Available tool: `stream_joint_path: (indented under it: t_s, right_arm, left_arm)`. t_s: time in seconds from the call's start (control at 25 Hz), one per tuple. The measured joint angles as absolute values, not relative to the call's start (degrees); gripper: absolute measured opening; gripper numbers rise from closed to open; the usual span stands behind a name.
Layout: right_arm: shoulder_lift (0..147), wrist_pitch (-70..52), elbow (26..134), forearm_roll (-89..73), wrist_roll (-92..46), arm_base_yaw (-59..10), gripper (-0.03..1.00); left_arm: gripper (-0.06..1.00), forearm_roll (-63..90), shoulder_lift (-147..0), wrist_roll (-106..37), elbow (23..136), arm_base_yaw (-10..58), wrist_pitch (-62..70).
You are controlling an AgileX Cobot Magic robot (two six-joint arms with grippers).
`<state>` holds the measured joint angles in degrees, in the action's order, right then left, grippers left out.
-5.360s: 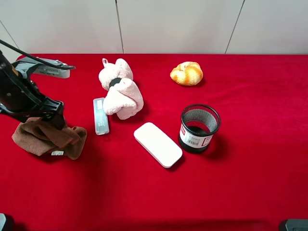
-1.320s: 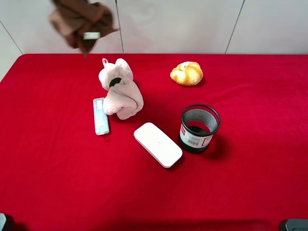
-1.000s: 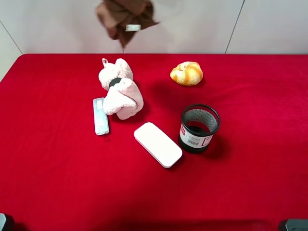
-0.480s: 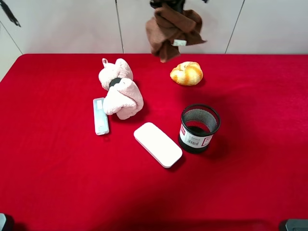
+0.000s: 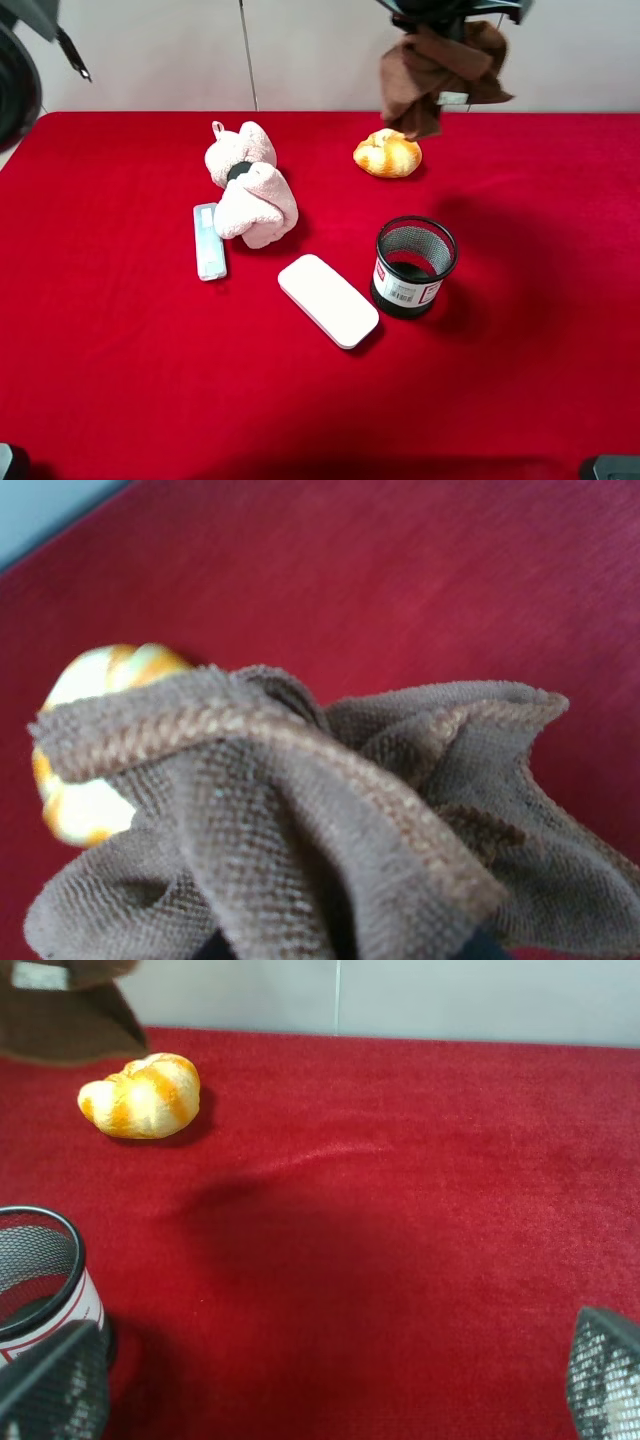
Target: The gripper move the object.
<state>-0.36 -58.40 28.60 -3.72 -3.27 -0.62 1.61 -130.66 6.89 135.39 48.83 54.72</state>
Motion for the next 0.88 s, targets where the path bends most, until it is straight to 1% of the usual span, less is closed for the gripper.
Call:
stream_joint_path:
  t_s: [0.44,0.64,0.88]
  right_arm:
    - [-0.4,-58.4,28.6,-3.7,-3.3,-0.6,0.69]
    - [-0.4,-58.4,28.6,-3.8,-3.2,-0.6,0.69]
    - [-0.4,-58.4,28.6,-3.9,-3.1,-0.6,0.69]
  left_arm:
    - [0.14,1.1,-134.1,6.1,135.4,54.0,43.6]
    - [0.14,5.8,-135.4,3.6,135.4,55.4,40.1]
    - [0.14,13.8,-137.0,0.5,135.4,55.5,39.1]
